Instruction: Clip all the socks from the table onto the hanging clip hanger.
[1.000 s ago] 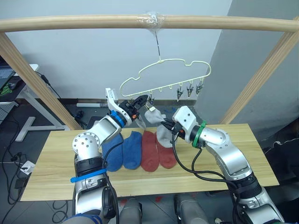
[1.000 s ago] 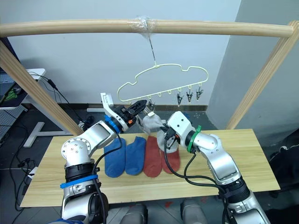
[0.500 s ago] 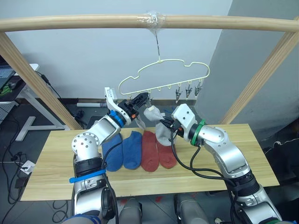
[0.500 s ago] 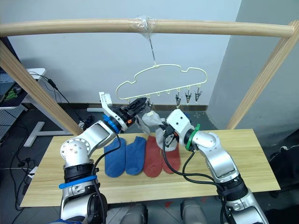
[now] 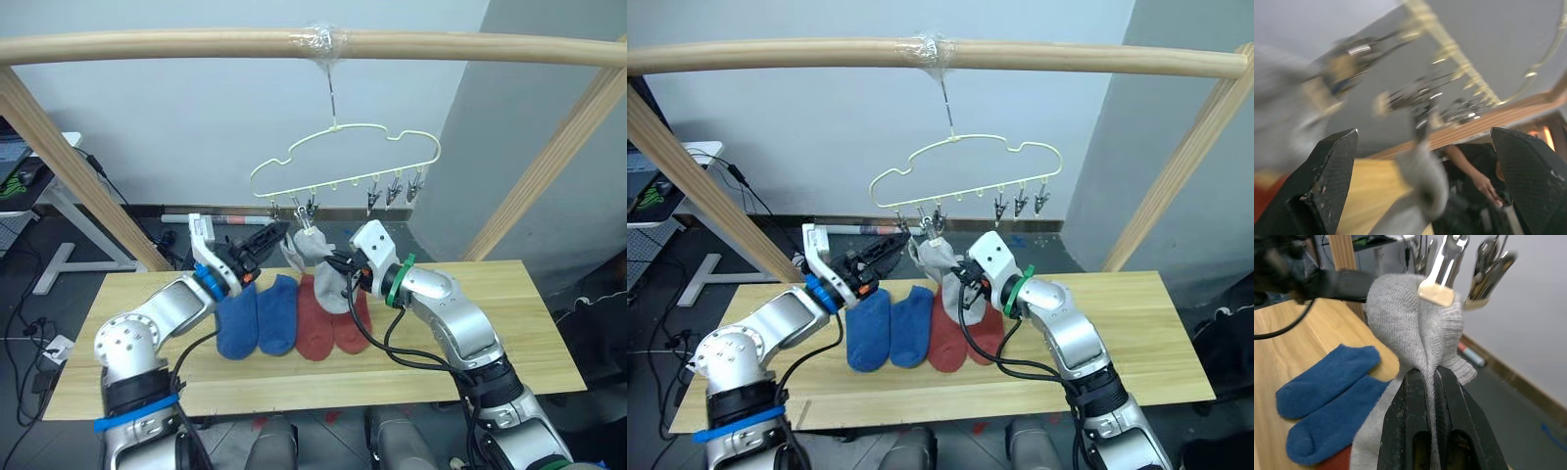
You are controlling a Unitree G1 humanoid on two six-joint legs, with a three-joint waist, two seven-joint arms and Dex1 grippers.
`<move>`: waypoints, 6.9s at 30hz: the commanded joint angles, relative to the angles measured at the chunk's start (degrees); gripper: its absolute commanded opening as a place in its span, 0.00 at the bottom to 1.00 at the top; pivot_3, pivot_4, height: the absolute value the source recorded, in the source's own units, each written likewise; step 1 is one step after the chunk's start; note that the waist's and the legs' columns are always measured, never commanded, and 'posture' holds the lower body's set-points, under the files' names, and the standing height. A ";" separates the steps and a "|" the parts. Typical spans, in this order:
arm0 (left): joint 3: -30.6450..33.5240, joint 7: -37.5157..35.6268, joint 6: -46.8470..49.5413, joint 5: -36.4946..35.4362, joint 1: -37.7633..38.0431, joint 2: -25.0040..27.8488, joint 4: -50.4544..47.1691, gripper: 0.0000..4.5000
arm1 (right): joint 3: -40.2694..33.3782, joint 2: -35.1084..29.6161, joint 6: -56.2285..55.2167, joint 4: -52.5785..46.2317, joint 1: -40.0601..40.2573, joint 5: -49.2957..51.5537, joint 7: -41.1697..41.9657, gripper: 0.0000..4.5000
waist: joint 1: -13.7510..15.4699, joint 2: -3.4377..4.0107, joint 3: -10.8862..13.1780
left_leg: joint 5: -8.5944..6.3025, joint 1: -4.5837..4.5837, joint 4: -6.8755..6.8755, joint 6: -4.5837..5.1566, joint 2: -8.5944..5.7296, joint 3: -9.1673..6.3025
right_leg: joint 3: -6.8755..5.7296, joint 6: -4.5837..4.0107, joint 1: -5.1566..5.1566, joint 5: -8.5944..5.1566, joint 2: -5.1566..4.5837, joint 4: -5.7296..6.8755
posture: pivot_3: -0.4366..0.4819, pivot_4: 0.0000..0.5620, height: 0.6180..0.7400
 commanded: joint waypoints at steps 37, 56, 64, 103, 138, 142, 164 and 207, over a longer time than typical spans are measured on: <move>-36.50 -8.15 -56.60 71.58 -3.04 -7.60 5.14 0.34 | -12.03 -19.98 6.51 -22.81 4.13 13.67 7.41 1.00 | 1.20 0.00 -0.01 | -0.01 -0.60 0.06 -0.02 -0.03 0.10 | 0.03 0.04 -0.48 0.02 -0.02 -0.04 | 0.44 0.24 1.00; -31.48 -6.24 -67.60 77.40 -17.11 -13.76 27.98 0.34 | -12.70 -19.39 7.31 -22.45 -0.44 15.53 3.72 1.00 | 1.01 0.02 -0.02 | -0.01 -0.64 0.16 -0.02 -0.05 0.09 | 0.03 0.13 -0.47 0.09 -0.02 -0.03 | 0.41 0.25 1.00; -31.32 -5.98 -68.92 78.89 -18.65 -14.71 29.58 0.34 | -12.79 -18.56 7.54 -21.45 -2.27 16.01 2.18 1.00 | 0.59 0.02 -0.02 | -0.01 -0.64 0.15 -0.02 -0.05 0.08 | 0.02 0.12 -0.47 0.09 -0.02 -0.01 | 0.41 0.26 1.00; -28.89 -7.56 -66.11 77.89 -19.18 -14.35 27.48 0.01 | -9.46 -15.65 7.53 -18.61 0.07 13.66 -0.60 1.00 | -0.22 0.02 -0.03 | 0.00 -0.59 0.18 -0.01 -0.05 0.08 | 0.03 -0.08 -0.45 0.22 -0.01 0.07 | 0.40 0.27 1.00; -17.18 -17.01 -22.73 44.79 -16.57 -10.57 5.72 0.01 | 2.19 -7.34 -27.28 39.84 1.14 -12.24 0.47 0.02 | 0.71 0.04 -0.05 | 0.10 0.24 0.17 -0.06 -0.06 0.03 | 0.03 0.11 0.34 0.13 0.00 0.06 | 0.51 0.28 1.00; -17.10 -18.08 -21.44 43.88 -16.72 -10.12 5.95 0.01 | -0.11 -9.93 -23.94 28.39 5.55 -10.48 1.52 0.01 | 0.58 0.04 -0.05 | 0.10 0.22 0.17 -0.06 -0.06 0.04 | 0.04 0.12 0.32 0.13 0.00 0.05 | 0.49 0.28 1.00; -2.16 -6.70 -5.27 21.70 -21.42 -12.17 12.70 0.01 | -3.85 -11.25 -1.85 -15.63 8.82 -4.48 -1.08 0.01 | -0.25 0.03 -0.05 | 0.10 0.13 0.17 -0.07 -0.05 0.03 | 0.03 0.13 0.24 0.12 0.00 0.01 | 0.44 0.26 1.00; -1.78 -2.13 -1.79 11.80 -13.66 -8.96 -0.13 1.00 | -1.67 -6.26 -3.04 -7.57 0.88 -4.37 -2.16 0.00 | -0.20 0.02 -0.01 | 0.08 0.05 0.05 -0.08 -0.04 0.04 | 0.04 0.07 0.10 0.08 -0.01 -0.03 | 0.49 0.33 1.00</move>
